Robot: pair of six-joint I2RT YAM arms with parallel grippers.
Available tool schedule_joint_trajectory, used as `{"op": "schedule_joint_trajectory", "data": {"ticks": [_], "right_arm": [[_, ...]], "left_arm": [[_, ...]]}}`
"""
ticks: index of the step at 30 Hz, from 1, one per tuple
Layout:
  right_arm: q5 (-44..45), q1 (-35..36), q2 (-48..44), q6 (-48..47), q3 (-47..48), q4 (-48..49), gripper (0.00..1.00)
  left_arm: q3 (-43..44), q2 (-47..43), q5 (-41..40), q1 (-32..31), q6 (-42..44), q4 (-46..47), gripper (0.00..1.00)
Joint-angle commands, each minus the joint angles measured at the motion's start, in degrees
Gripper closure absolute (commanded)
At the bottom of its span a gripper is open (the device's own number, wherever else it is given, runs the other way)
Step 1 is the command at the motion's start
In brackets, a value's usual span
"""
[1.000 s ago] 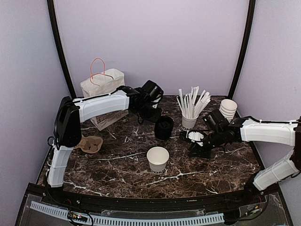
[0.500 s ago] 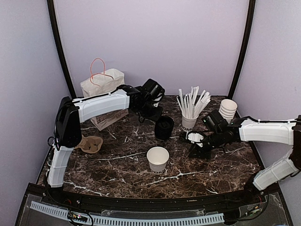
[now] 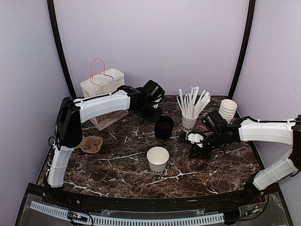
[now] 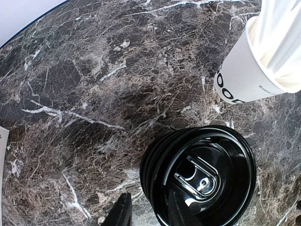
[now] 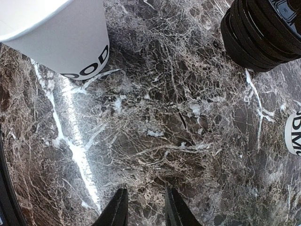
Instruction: Pack the takeout coffee
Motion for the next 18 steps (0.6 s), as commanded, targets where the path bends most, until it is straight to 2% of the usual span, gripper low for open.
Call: {"op": "schedule_joint_trajectory", "data": {"ticks": [1, 8, 13, 18], "right_arm": [[0.09, 0.47, 0.63, -0.72, 0.33, 0.11, 0.71], [0.43, 0.55, 0.68, -0.73, 0.42, 0.07, 0.71], [0.69, 0.49, 0.95, -0.82, 0.42, 0.15, 0.71], [0.87, 0.65, 1.4, -0.88, 0.57, -0.13, 0.71]], "left_arm": [[1.3, -0.04, -0.16, -0.37, 0.29, -1.5, 0.73], [1.34, 0.23, 0.12, -0.37, 0.47, -1.33, 0.78], [1.47, 0.19, 0.56, -0.37, 0.85, -1.16, 0.87], [2.51, 0.16, -0.07, -0.36, 0.96, -1.78, 0.9]]}}
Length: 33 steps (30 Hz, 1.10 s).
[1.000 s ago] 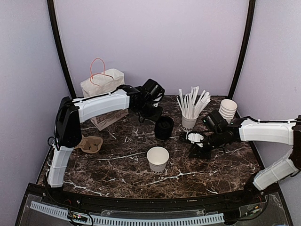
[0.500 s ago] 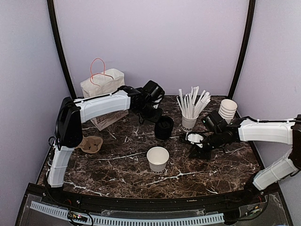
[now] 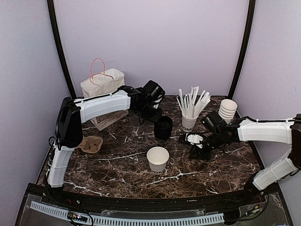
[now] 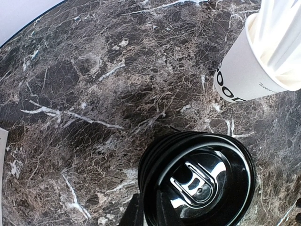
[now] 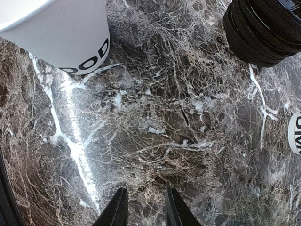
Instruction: Pack the takeout coffee
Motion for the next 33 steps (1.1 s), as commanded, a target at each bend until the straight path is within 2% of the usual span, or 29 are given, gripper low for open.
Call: {"op": "schedule_joint_trajectory", "data": {"ticks": [1, 13, 20, 26, 31, 33], "right_arm": [[0.49, 0.6, 0.63, -0.08, 0.64, 0.18, 0.71], [0.05, 1.0, 0.66, 0.19, 1.21, -0.47, 0.71], [0.19, 0.92, 0.29, 0.26, 1.9, -1.03, 0.72], [-1.58, -0.32, -3.18, 0.93, 8.01, -5.02, 0.72], [-6.57, -0.56, -3.31, 1.87, 17.08, -10.43, 0.72], [-8.93, -0.62, -2.47, 2.66, 20.32, -11.68, 0.72]], "left_arm": [[2.67, -0.19, -0.4, -0.32, 0.58, -1.89, 0.91], [8.42, -2.67, -1.82, -0.16, 3.68, -4.2, 0.96], [7.33, -4.69, 0.65, 0.53, 3.22, -3.63, 0.97], [2.03, -9.36, 1.85, 0.94, 5.6, -1.05, 0.98], [-8.97, -17.23, 4.19, 1.07, 7.9, 5.46, 0.99], [-14.31, -23.14, 5.55, 1.18, 7.37, 9.62, 0.98]]}}
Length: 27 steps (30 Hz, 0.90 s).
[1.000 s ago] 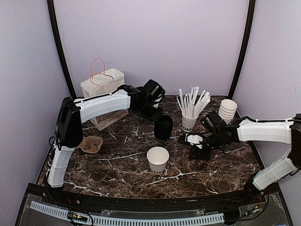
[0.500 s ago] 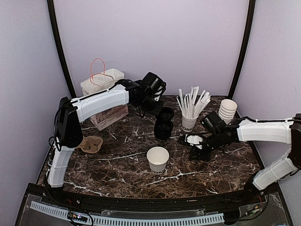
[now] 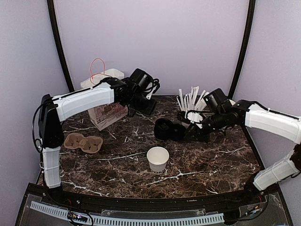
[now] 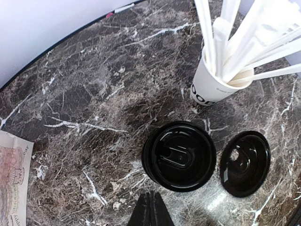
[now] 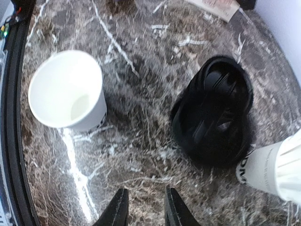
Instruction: Pack the takeout coffee
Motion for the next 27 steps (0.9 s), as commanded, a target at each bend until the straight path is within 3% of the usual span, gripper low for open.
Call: {"op": "schedule_joint_trajectory", "data": {"ticks": [1, 9, 18, 27], "right_arm": [[-6.75, -0.37, 0.32, 2.16, 7.74, -3.98, 0.72], [-6.39, -0.69, 3.11, 1.13, 17.99, -7.42, 0.7], [0.01, -5.55, -2.93, -1.27, 5.02, -6.84, 0.71], [11.85, -17.43, -14.25, -14.29, -9.38, -14.76, 0.71]], "left_arm": [[-11.54, -13.2, 3.58, 0.5, 0.85, 10.67, 0.98], [-34.41, -29.99, 11.23, 3.41, -7.14, 30.42, 0.98], [-38.09, -31.37, 12.96, 3.61, -2.88, 28.13, 0.93], [-38.36, -32.34, 15.08, 3.57, 3.1, 28.11, 0.64]]}}
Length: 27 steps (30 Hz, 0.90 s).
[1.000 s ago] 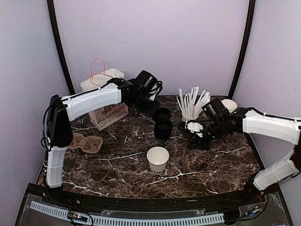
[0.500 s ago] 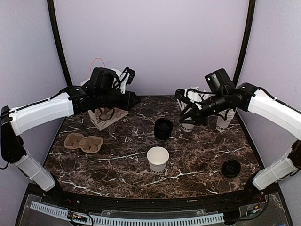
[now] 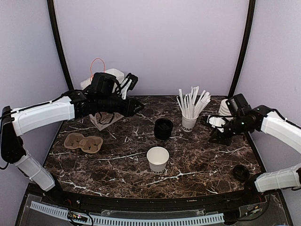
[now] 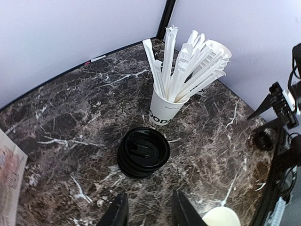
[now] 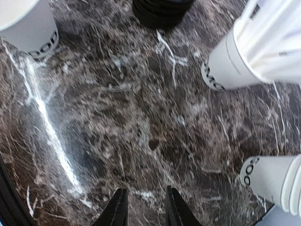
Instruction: Pack the takeout coffee
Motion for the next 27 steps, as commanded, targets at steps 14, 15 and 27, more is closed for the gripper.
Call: {"op": "schedule_joint_trajectory", "data": {"ticks": [14, 15, 27], "right_arm": [[26.32, -11.67, -1.89, -28.59, -13.37, -14.98, 0.64], [27.05, -11.76, -2.15, -29.43, -13.89, -15.6, 0.63], [29.89, -11.76, -1.36, -31.86, -20.46, -10.98, 0.62]], "left_arm": [[-4.05, -1.45, 7.43, -0.06, 3.01, 4.88, 0.39], [-4.27, -1.65, 7.45, -0.09, 3.01, 5.17, 0.39], [-8.35, -3.61, 5.93, -0.08, 3.33, 8.54, 0.4]]}}
